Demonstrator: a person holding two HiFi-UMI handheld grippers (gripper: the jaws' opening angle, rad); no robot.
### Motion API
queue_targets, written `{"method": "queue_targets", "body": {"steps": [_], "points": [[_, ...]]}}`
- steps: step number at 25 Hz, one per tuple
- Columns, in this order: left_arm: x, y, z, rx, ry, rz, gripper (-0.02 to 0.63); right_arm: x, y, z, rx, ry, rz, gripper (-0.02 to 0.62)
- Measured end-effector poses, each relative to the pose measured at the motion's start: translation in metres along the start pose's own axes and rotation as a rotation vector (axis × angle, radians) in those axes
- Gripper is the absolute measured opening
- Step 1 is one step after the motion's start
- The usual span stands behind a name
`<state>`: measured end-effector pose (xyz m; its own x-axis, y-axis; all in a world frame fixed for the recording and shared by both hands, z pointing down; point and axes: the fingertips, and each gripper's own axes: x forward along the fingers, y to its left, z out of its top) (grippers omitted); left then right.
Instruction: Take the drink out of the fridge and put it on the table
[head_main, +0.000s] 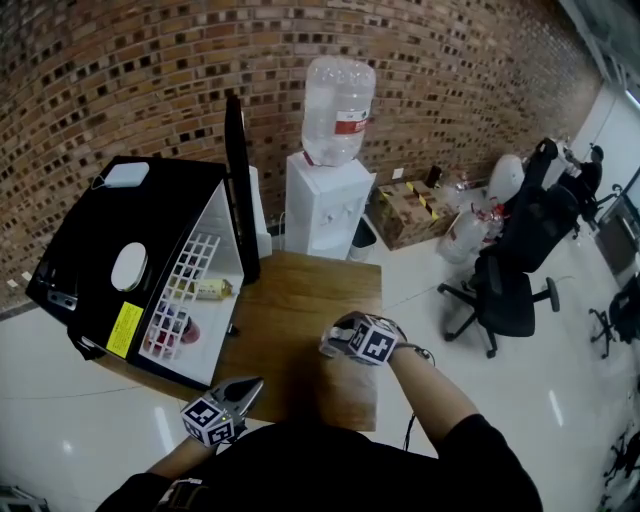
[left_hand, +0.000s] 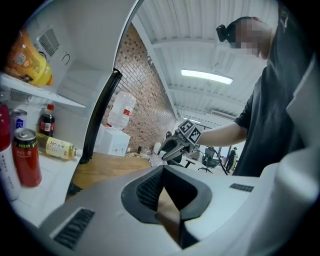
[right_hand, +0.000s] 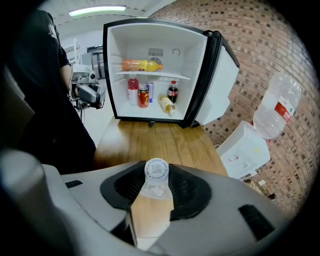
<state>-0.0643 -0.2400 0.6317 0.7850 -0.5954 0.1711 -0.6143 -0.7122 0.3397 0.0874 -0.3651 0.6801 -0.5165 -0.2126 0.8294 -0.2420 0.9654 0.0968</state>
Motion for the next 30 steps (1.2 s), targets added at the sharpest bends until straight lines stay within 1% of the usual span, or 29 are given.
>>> {"method": "queue_targets", "body": {"steps": [3,4,7,9,11,13,17,20,23,25,26,27,30], "points": [[-0.005,0.001,-0.001,-0.008,0.005,0.005,0.002,-0.004,-0.004,-0.007,0.036,-0.014,-0.028,0.174],[-0.006,0.0,-0.001,-0.012,0.008,0.005,0.002,-0.006,-0.005,-0.008,0.051,-0.019,-0.035,0.205],[-0.01,-0.003,0.0,-0.019,0.01,0.002,0.002,-0.011,-0.007,-0.008,0.09,-0.042,-0.049,0.218],[-0.013,-0.005,0.005,-0.021,0.004,0.001,0.002,-0.016,-0.007,-0.005,0.115,-0.07,-0.059,0.26],[-0.016,-0.007,0.009,-0.014,-0.006,-0.005,0.002,-0.022,-0.01,-0.002,0.135,-0.107,-0.085,0.277],[-0.022,-0.009,0.01,-0.004,-0.013,-0.015,0.002,-0.032,-0.012,0.001,0.162,-0.152,-0.126,0.304],[-0.043,-0.016,0.014,0.006,-0.027,-0.036,0.002,-0.065,-0.008,0.004,0.249,-0.26,-0.246,0.305],[-0.063,-0.021,0.016,0.004,-0.034,-0.046,0.002,-0.097,0.012,0.01,0.305,-0.371,-0.331,0.305],[-0.086,-0.027,0.007,-0.013,-0.033,-0.06,0.002,-0.123,0.048,0.017,0.359,-0.476,-0.366,0.283],[-0.097,-0.031,0.001,-0.013,-0.025,-0.07,0.002,-0.137,0.073,0.019,0.407,-0.561,-0.375,0.24],[-0.1,-0.033,0.0,-0.01,-0.024,-0.073,0.002,-0.145,0.085,0.019,0.435,-0.604,-0.376,0.199],[-0.103,-0.037,-0.001,-0.007,-0.027,-0.074,0.002,-0.153,0.097,0.018,0.46,-0.641,-0.376,0.191],[-0.109,-0.057,0.003,-0.013,-0.051,-0.067,0.002,-0.174,0.132,0.006,0.493,-0.705,-0.376,0.114]]}}
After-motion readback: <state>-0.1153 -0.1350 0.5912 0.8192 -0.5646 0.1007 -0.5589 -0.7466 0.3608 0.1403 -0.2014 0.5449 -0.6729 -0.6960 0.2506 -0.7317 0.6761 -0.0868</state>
